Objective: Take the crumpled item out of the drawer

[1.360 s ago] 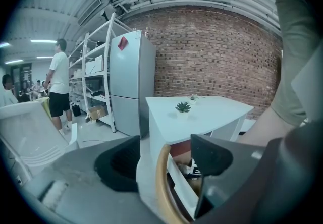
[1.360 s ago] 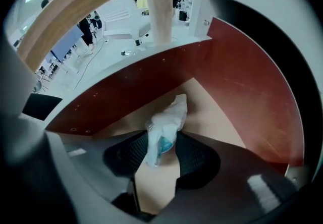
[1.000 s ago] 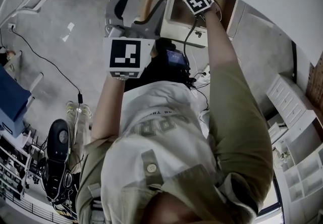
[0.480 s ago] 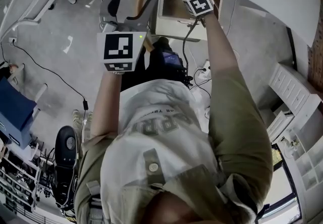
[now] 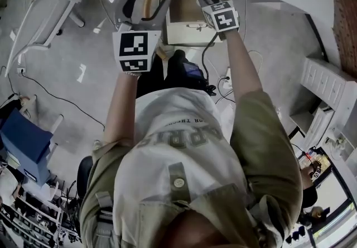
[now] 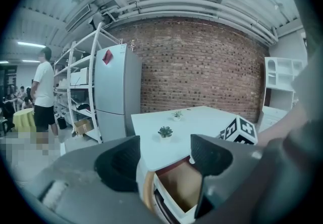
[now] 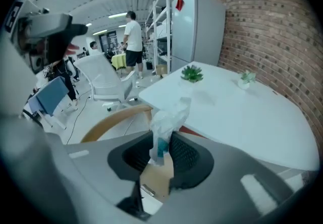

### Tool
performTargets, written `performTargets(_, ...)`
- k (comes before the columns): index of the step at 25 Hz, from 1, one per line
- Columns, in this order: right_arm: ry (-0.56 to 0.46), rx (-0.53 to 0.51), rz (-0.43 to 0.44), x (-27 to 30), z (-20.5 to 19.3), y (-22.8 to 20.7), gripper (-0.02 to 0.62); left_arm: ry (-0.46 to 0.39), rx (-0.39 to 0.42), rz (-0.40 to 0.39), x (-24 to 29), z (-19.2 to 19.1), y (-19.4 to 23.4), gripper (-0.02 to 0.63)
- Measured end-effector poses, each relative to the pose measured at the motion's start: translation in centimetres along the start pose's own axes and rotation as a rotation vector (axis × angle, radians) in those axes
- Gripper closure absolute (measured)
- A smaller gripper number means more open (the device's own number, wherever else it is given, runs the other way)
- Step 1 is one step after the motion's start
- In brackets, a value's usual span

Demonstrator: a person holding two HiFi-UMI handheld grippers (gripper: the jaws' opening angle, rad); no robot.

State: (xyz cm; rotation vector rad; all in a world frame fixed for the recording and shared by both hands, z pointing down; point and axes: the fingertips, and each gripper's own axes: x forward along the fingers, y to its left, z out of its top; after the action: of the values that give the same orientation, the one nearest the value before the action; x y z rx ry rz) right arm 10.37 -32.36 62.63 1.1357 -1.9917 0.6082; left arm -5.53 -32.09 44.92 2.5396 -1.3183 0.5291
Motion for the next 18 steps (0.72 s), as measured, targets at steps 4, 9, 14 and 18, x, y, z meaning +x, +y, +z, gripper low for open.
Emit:
performTargets(4, -0.170, 0.050, -0.057, -5.9, 3.4, -0.3, 0.497, -0.026, 0.007, -0.025, 0.4, 1.9, -1.0, 0.279)
performTargets(9, -0.336, 0.122, -0.159, -12.9, 6.0, -0.8, 0.497, -0.081, -0.024, -0.077, 0.9, 4.7, -2.8, 0.279)
performTargets(14, -0.453, 0.173, -0.265, -18.4, 7.3, -1.4, 0.497, -0.125, 0.020, -0.103, 1.1, 7.0, -4.4, 0.296)
performTargets(18, -0.541, 0.181, -0.367, -22.4, 8.1, -1.8, 0.497, -0.157, 0.050, -0.111, 0.7, 8.1, -5.2, 0.347)
